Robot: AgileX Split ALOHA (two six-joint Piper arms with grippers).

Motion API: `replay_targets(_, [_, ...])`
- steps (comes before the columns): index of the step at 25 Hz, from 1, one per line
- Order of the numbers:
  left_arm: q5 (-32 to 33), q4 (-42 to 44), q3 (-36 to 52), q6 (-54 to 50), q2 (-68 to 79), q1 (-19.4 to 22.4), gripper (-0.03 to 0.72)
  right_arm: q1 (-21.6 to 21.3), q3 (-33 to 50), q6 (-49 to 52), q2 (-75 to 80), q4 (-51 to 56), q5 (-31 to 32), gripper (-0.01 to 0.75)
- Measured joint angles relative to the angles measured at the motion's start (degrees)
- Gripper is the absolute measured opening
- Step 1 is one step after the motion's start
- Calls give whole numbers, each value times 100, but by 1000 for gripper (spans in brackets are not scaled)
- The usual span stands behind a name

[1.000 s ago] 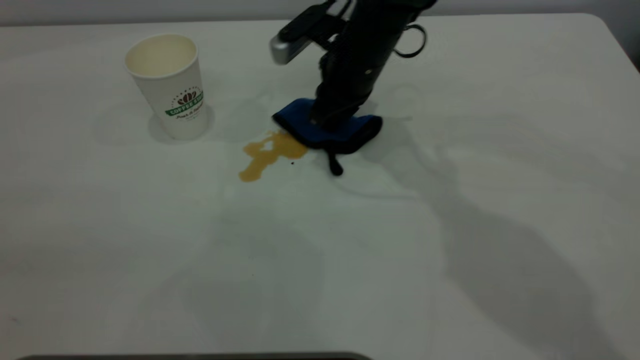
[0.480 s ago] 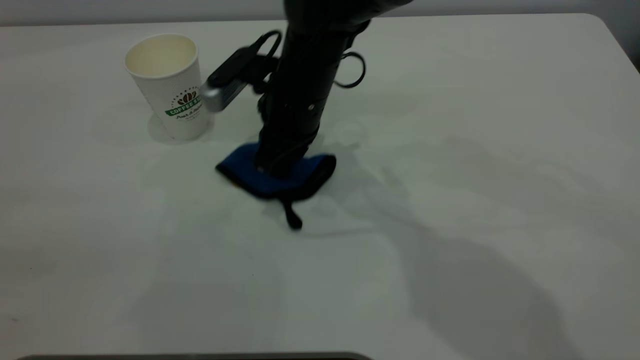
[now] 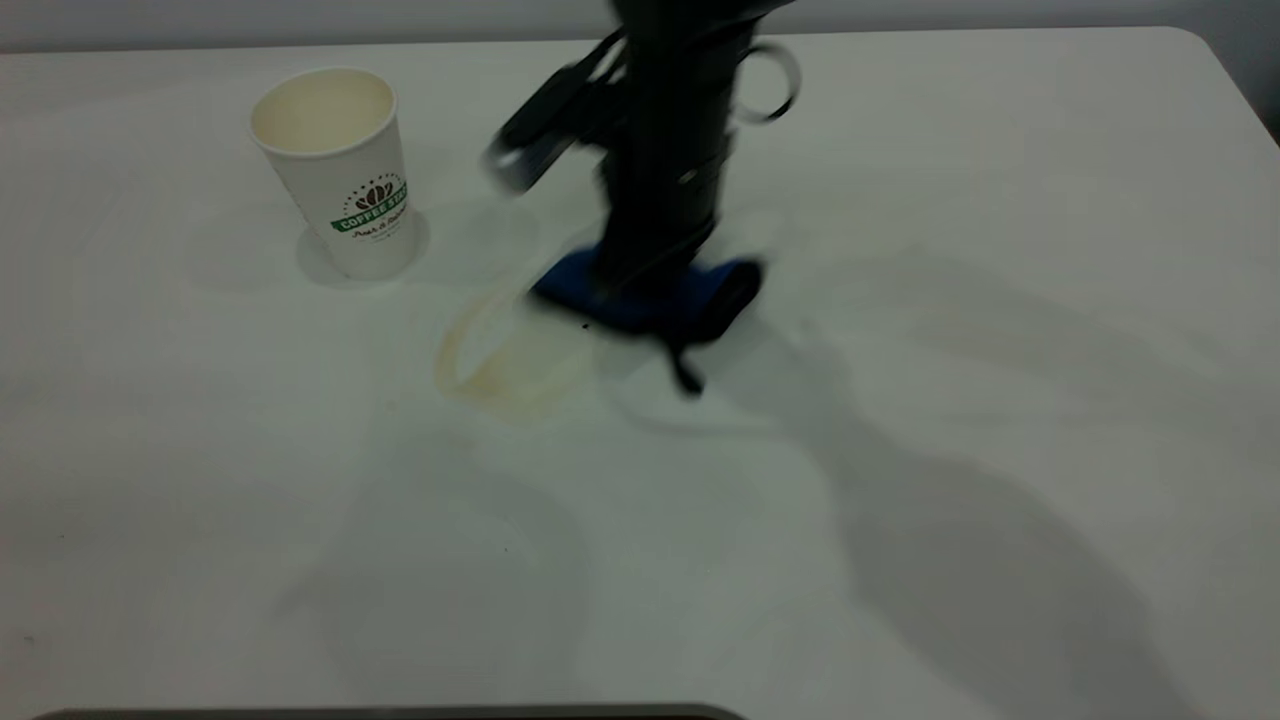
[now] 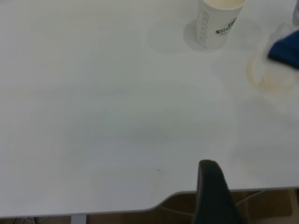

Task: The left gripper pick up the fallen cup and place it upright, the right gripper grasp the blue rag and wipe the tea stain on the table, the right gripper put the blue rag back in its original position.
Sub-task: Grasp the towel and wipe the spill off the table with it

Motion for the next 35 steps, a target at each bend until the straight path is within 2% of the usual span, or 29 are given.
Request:
replay_targets(2, [0,0,0,0,0,0,481,-150,-32,509,15,-459,-287,36])
replay_targets(5, [0,0,0,0,0,0,481,-194,-122,731,40,-553,-525,36])
replay_targets(13, [0,0,0,11,0,0,481,356,-186,-365,40,1092,-543,36])
replay_targets(18, [0,0,0,11,0,0,481,679,-193,-876,40,1801,126,36])
replay_targets(23, [0,0,0,11,0,0,481,922,-205,-1298,40,1917,1174,36])
replay_targets(26, [0,0,0,11,0,0,481,847,-205,-1298,40,1624,1759,36])
replay_targets(28, [0,0,0,11,0,0,481,660,-205,-1071,40,1231,1789,36])
replay_targets(32, [0,0,0,11,0,0,481,196,-222,-229,40,467,1242,36])
replay_targets(35, [0,0,0,11,0,0,481,50,-222,116,40,241,706,36])
